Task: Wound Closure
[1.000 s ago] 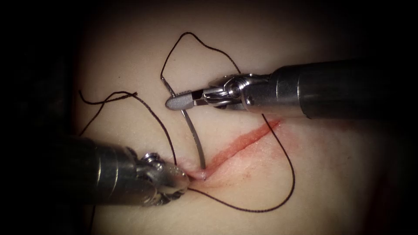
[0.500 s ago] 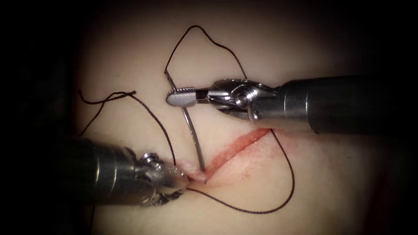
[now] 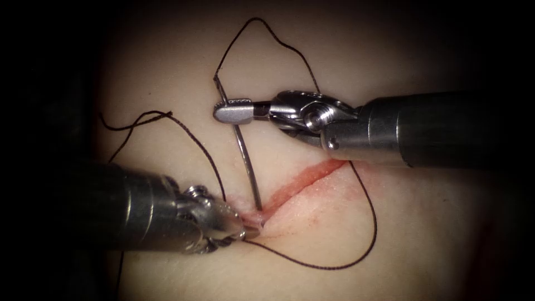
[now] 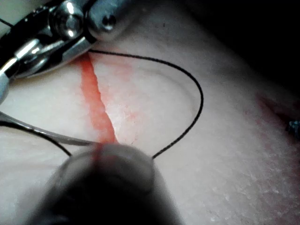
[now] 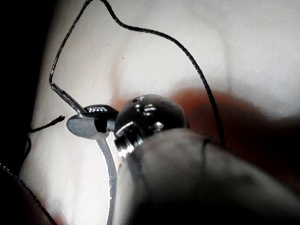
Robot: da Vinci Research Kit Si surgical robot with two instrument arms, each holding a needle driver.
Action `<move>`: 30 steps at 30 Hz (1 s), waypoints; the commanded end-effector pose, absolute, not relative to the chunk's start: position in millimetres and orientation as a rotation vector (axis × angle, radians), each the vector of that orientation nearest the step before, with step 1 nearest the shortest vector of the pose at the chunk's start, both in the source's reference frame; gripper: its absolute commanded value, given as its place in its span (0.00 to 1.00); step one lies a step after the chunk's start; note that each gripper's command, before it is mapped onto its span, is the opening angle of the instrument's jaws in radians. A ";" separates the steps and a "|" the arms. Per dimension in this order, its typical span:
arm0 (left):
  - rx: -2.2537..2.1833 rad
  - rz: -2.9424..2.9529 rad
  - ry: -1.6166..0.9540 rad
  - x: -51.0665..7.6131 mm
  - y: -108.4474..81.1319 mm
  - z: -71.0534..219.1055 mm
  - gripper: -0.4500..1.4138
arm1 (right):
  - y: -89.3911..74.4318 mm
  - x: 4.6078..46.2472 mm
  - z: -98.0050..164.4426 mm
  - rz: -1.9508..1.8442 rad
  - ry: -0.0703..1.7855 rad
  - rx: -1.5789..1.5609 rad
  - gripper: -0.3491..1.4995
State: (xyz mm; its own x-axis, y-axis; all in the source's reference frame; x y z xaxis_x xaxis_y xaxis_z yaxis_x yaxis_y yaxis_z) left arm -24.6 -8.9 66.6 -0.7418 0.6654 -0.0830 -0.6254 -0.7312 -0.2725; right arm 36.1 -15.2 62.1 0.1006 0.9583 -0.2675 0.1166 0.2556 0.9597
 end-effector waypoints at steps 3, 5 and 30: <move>-0.230 2.412 -0.308 -25.0 -8.7 66.4 0.47 | -12.7 37.0 62.0 0.872 1.349 1.088 0.00; -0.231 2.418 -0.317 -24.9 -8.4 65.9 0.47 | -11.8 36.9 61.8 0.871 1.363 1.073 0.00; -0.328 2.403 -0.410 -24.0 -7.8 61.8 0.00 | -5.2 36.7 60.6 0.685 1.532 0.756 0.00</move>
